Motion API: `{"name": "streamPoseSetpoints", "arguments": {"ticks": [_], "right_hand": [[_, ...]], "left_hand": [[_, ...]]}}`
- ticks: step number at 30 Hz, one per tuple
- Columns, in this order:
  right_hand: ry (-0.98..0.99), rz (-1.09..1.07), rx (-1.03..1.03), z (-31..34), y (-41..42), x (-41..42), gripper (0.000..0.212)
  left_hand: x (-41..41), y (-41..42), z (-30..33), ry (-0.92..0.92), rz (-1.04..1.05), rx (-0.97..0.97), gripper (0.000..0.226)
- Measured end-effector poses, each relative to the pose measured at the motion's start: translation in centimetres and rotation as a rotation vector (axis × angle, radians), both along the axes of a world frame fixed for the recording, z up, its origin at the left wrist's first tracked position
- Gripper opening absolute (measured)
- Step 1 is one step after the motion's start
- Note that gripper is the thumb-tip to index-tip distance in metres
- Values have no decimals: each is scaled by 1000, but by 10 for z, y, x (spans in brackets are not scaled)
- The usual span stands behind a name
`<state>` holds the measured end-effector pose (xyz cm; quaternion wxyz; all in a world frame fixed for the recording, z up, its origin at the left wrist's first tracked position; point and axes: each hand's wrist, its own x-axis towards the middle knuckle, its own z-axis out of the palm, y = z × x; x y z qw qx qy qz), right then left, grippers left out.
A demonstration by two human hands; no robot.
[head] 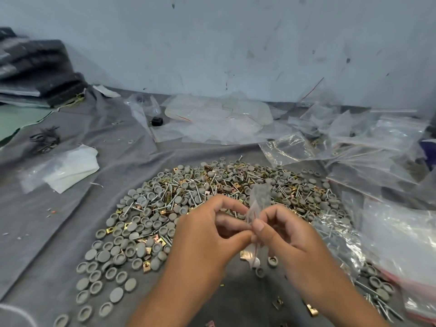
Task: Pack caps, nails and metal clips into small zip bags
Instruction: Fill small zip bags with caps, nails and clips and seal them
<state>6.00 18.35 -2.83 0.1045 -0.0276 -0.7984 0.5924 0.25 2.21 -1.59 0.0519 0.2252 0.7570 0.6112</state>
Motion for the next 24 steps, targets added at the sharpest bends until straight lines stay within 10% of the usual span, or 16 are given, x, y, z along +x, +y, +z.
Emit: {"name": "streamPoseSetpoints", "arguments": {"ticks": [13,24], "right_hand": [[36,-50,-78,5,-10,-5,26],[-26,-11,15,-5,-18,-9,19]], "left_hand": [[2,-9,8,658,352,-241,15],[-6,-17,9,455,414,-256,37]]}}
